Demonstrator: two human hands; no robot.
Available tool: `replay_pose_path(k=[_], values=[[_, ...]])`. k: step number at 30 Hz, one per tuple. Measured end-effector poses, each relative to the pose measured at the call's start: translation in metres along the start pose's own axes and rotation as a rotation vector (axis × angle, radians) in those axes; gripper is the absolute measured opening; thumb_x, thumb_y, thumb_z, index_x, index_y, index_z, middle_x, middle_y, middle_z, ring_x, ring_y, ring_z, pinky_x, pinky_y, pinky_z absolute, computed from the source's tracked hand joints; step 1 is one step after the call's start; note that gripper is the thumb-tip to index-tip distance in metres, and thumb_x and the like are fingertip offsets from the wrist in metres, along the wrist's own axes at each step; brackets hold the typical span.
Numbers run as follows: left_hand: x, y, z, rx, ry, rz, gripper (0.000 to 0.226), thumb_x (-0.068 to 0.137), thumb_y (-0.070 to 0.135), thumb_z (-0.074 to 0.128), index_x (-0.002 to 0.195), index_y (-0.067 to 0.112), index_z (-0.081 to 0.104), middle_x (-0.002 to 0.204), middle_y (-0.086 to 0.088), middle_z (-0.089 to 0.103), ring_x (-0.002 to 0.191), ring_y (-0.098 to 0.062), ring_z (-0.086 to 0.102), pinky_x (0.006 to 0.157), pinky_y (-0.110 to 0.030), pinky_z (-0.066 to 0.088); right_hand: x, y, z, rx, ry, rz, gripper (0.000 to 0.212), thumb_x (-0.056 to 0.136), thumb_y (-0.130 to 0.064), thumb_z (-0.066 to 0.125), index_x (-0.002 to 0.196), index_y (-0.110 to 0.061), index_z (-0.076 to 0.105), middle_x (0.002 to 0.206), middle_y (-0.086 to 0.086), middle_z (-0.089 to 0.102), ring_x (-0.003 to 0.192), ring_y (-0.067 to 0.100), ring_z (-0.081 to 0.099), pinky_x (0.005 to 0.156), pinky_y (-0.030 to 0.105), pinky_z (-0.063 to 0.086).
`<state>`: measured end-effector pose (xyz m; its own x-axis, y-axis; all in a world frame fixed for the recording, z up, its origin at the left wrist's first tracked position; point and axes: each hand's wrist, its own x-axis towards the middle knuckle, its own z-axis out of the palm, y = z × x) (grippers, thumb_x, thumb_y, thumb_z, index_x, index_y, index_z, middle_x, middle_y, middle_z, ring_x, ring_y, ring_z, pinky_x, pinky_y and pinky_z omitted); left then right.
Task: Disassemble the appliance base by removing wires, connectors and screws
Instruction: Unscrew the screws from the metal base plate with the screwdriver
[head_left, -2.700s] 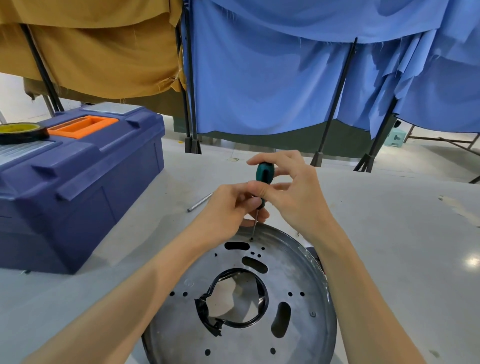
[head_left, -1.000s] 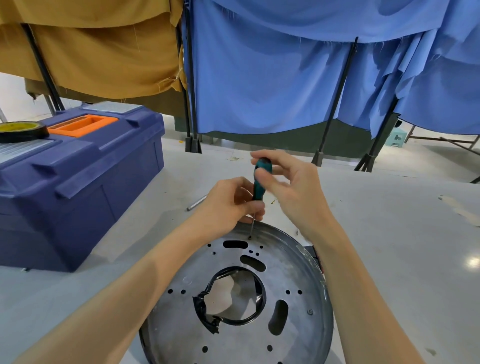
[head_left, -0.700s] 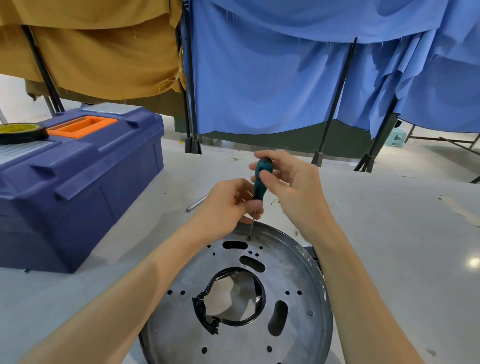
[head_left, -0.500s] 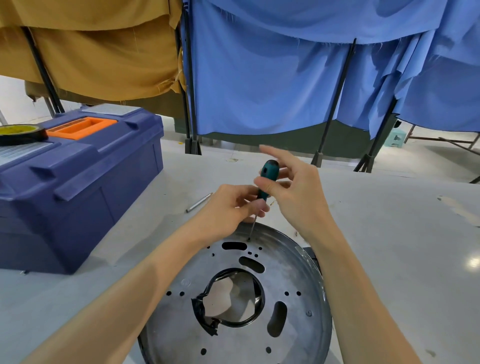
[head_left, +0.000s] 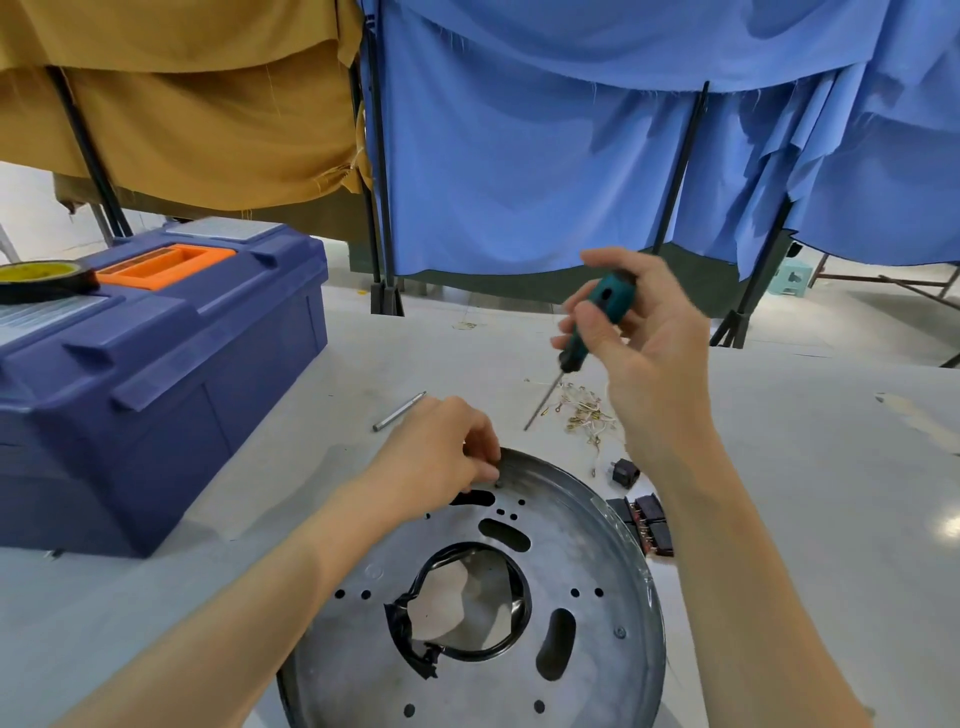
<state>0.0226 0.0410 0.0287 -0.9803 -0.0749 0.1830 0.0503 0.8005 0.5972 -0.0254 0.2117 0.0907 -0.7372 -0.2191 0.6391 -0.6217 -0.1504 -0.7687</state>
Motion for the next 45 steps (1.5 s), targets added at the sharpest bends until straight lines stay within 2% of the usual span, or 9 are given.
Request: replay_pose_path(k=[4, 8, 10, 13, 21, 30, 38, 42, 45], values=[[-0.002, 0.004, 0.005, 0.278, -0.044, 0.036, 0.009, 0.083, 0.021, 0.070, 0.090, 0.023, 0.074, 0.081, 0.006, 0.065, 0.073, -0.013, 0.061, 0.075, -0.031, 0.052, 0.002, 0.007, -0.014, -0.243, -0.006, 0.027, 0.024, 0.086, -0.002, 0.066, 0.104, -0.017, 0.061, 0.086, 0.001, 0.062, 0.074, 0.012, 0.059, 0.067, 0.022, 0.053], [-0.001, 0.013, 0.010, 0.427, -0.082, 0.063, 0.017, 0.088, 0.024, 0.064, 0.103, 0.019, 0.071, 0.101, -0.002, 0.066, 0.096, -0.026, 0.061, 0.080, -0.036, 0.050, -0.002, 0.030, -0.008, -0.670, -0.399, 0.281, 0.012, 0.076, -0.013, 0.078, 0.075, -0.014, 0.066, 0.072, 0.001, 0.064, 0.066, 0.013, 0.056, 0.059, 0.022, 0.046], [-0.001, 0.015, 0.012, 0.499, -0.105, 0.069, 0.016, 0.089, 0.024, 0.061, 0.100, 0.018, 0.071, 0.100, -0.003, 0.062, 0.094, -0.028, 0.059, 0.075, -0.035, 0.048, -0.005, 0.042, -0.003, -0.766, -0.585, 0.368, 0.012, 0.074, -0.012, 0.078, 0.076, -0.013, 0.067, 0.077, 0.004, 0.066, 0.071, 0.016, 0.058, 0.062, 0.025, 0.047], [0.000, 0.016, 0.015, 0.611, -0.131, 0.085, 0.017, 0.092, 0.020, 0.054, 0.100, 0.015, 0.068, 0.102, -0.006, 0.057, 0.092, -0.030, 0.058, 0.067, -0.034, 0.041, -0.008, 0.056, 0.002, -0.842, -0.709, 0.400, 0.011, 0.073, -0.003, 0.071, 0.076, 0.002, 0.062, 0.071, 0.010, 0.057, 0.068, 0.022, 0.051, 0.063, 0.031, 0.043], [0.004, 0.023, 0.028, 0.983, -0.194, 0.247, 0.011, 0.091, 0.002, 0.052, 0.093, 0.012, 0.050, 0.101, -0.008, 0.052, 0.081, -0.026, 0.054, 0.046, -0.029, 0.017, -0.010, 0.061, 0.003, -0.832, -0.692, 0.427, 0.017, 0.070, 0.004, 0.060, 0.063, -0.003, 0.046, 0.062, 0.011, 0.036, 0.059, 0.021, 0.031, 0.055, 0.031, 0.026], [0.004, 0.028, 0.035, 0.997, -0.176, 0.236, 0.022, 0.088, -0.003, 0.056, 0.108, 0.005, 0.052, 0.105, -0.012, 0.054, 0.092, -0.028, 0.060, 0.051, -0.031, 0.025, -0.010, 0.066, 0.003, -0.794, -0.682, 0.436, 0.016, 0.067, 0.008, 0.055, 0.061, -0.005, 0.047, 0.060, 0.011, 0.036, 0.058, 0.020, 0.032, 0.053, 0.031, 0.025], [0.004, 0.035, 0.030, 1.003, -0.167, 0.272, 0.017, 0.089, -0.002, 0.053, 0.104, 0.007, 0.052, 0.100, -0.010, 0.059, 0.080, -0.027, 0.058, 0.057, -0.031, 0.031, -0.010, 0.066, 0.000, -0.750, -0.683, 0.441, 0.019, 0.068, 0.004, 0.059, 0.059, -0.004, 0.044, 0.057, 0.010, 0.034, 0.056, 0.020, 0.029, 0.052, 0.032, 0.023], [0.010, 0.036, 0.017, 0.825, -0.139, 0.195, 0.011, 0.088, 0.007, 0.050, 0.099, 0.007, 0.053, 0.102, -0.013, 0.061, 0.085, -0.030, 0.057, 0.064, -0.034, 0.036, -0.009, 0.069, -0.001, -0.750, -0.695, 0.460, 0.022, 0.068, 0.001, 0.065, 0.061, -0.005, 0.046, 0.060, 0.010, 0.035, 0.057, 0.020, 0.030, 0.055, 0.032, 0.025], [0.012, 0.032, 0.003, 0.635, -0.072, 0.179, 0.022, 0.085, 0.013, 0.054, 0.103, 0.011, 0.067, 0.098, -0.009, 0.067, 0.092, -0.029, 0.061, 0.073, -0.034, 0.045, -0.009, 0.068, -0.002, -0.726, -0.705, 0.478, 0.026, 0.072, -0.003, 0.070, 0.062, -0.002, 0.046, 0.062, 0.011, 0.035, 0.058, 0.020, 0.031, 0.056, 0.033, 0.027]])
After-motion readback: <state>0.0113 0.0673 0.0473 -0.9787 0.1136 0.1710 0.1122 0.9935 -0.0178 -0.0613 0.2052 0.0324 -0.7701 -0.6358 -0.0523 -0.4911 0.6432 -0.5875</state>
